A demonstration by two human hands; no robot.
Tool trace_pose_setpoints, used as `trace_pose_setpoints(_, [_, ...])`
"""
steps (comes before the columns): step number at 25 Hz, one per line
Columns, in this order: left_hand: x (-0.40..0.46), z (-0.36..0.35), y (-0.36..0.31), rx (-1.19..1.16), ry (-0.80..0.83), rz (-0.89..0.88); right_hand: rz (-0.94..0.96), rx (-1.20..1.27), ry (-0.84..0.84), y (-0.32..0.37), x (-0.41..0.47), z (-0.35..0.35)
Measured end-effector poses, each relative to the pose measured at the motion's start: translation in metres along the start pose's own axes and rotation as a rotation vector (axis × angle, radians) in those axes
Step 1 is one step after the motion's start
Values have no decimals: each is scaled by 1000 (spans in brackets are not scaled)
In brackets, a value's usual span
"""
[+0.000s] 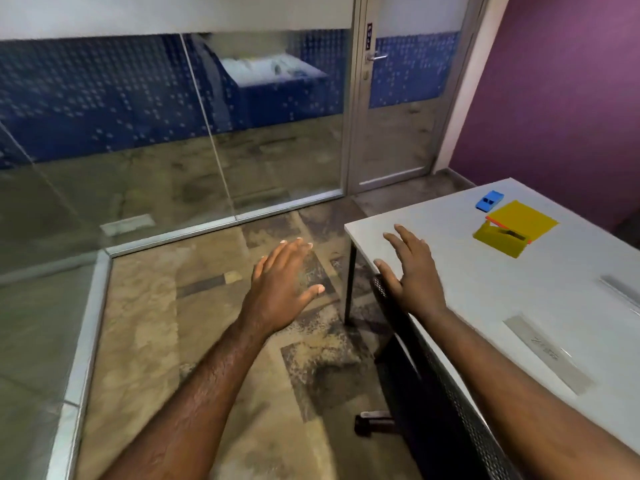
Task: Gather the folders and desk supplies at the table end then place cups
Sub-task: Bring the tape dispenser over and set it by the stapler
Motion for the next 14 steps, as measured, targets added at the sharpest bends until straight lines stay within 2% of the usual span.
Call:
trace_pose_setpoints(3, [-6, 3, 42, -25, 8, 86, -20, 4, 19, 12, 16, -25])
trace_pose_setpoints(7, [-4, -9, 76, -16, 27, 116, -58, -7, 40, -1, 34, -52])
trace_pose_setpoints(14, [82, -54, 126, -35, 93, 118, -177, -16, 26, -78, 87, -97])
Point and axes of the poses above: each hand's wrist, its own x-axis towards the middle knuckle, its own z-axis out of the back of the hand, y = z × x, the point moved 10 cm from there along x, towards the middle knuckle, and after that the axes turned 3 degrees about x, right-handed, at the moved point
